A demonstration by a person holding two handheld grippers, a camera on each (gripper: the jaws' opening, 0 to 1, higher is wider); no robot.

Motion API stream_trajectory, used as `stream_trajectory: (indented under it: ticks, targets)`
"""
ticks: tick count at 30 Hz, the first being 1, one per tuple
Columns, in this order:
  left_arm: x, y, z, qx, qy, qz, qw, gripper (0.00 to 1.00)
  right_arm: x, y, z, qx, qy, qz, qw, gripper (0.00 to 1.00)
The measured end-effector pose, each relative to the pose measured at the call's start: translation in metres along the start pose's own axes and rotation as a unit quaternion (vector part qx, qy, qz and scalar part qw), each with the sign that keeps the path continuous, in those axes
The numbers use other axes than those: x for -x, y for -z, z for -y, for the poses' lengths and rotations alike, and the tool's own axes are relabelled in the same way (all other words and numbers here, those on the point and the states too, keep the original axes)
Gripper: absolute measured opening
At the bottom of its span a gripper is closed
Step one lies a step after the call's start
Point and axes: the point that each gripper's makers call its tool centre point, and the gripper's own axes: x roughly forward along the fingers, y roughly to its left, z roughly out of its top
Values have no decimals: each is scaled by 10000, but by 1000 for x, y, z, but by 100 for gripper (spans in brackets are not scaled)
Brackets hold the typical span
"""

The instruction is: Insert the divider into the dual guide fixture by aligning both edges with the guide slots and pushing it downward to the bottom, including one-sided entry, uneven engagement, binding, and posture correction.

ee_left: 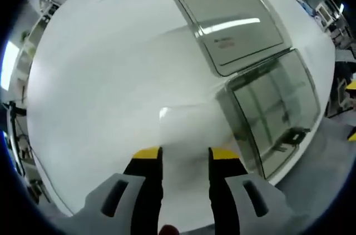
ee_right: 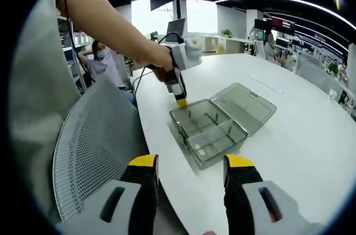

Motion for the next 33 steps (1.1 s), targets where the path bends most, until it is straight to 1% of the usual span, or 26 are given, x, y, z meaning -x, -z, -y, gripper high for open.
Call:
stream_trajectory:
  ticks: [11, 18, 24, 33]
  targets:
    - [5, 0, 0, 40, 105, 100, 9999, 28, 2, -2, 1, 3, 18, 1, 10000, 43]
    - [10, 0, -1, 103, 167, 100, 9998, 28, 2, -5, 1, 30, 17, 19, 10000, 44]
    - [15, 3, 1, 147, 296, 92, 9994, 28, 1, -7, 2, 27, 19, 44, 10000, 44]
    - [26, 3, 0, 235, 428, 191, 9986, 28, -1, -9, 3, 58, -7, 61, 10000, 45]
